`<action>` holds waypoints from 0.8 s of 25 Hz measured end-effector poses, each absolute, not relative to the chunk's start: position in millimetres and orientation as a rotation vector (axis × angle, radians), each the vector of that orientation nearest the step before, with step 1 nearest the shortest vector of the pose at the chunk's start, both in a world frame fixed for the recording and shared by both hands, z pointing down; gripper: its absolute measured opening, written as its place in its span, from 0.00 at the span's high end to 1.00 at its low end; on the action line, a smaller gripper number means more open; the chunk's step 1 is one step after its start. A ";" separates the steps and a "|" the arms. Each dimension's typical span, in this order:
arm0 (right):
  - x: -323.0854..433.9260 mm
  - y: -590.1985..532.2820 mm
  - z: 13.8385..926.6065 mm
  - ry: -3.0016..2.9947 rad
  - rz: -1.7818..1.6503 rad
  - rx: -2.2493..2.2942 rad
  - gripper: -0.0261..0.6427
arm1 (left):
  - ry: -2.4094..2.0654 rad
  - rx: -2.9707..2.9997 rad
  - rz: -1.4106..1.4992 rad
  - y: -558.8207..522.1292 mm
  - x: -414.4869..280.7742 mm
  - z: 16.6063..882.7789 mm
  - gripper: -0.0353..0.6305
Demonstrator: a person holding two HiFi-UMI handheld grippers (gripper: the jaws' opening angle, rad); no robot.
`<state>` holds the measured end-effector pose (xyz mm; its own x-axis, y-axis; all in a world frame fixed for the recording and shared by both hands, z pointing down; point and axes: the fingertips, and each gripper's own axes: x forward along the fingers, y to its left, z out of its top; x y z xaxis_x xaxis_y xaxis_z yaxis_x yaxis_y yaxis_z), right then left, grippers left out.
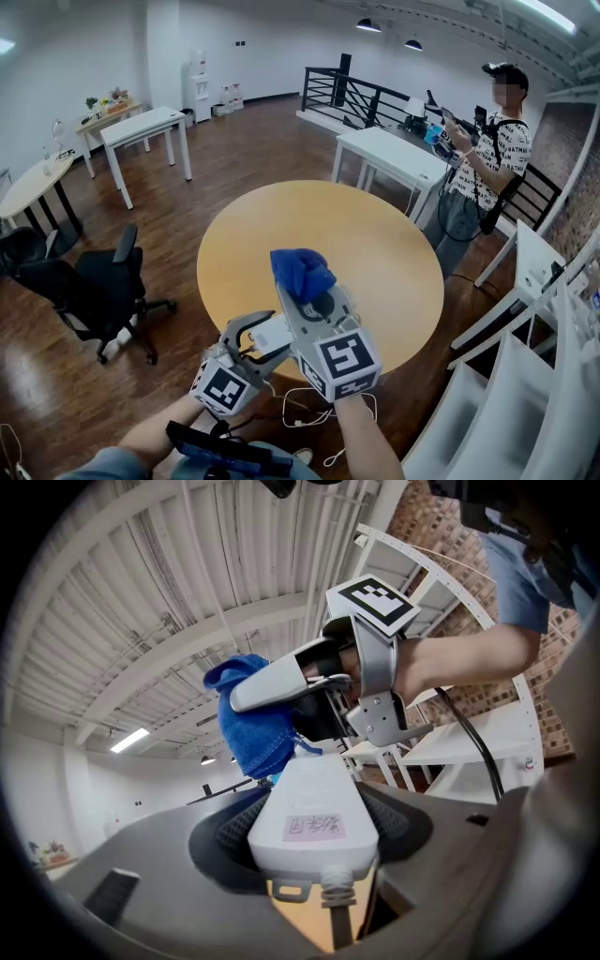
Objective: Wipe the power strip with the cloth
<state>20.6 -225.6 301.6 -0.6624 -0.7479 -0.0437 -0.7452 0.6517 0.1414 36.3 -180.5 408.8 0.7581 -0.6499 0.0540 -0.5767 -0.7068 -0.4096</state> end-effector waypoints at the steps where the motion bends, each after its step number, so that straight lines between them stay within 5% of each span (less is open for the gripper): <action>1: 16.7 -223.5 302.3 -2.844 -0.216 1.273 0.85 | 0.942 -2.583 -0.274 -180.9 36.2 408.4 0.52; 20: 6.2 -218.0 303.5 -2.891 -0.207 1.278 0.85 | 0.947 -2.576 -0.297 -182.7 37.8 411.3 0.52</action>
<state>6.2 -218.0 303.5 -0.6741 -0.7346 -0.0769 -0.7381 0.6659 0.1086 37.8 -182.7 411.3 0.7506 -0.6574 0.0661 -0.5772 -0.7012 -0.4186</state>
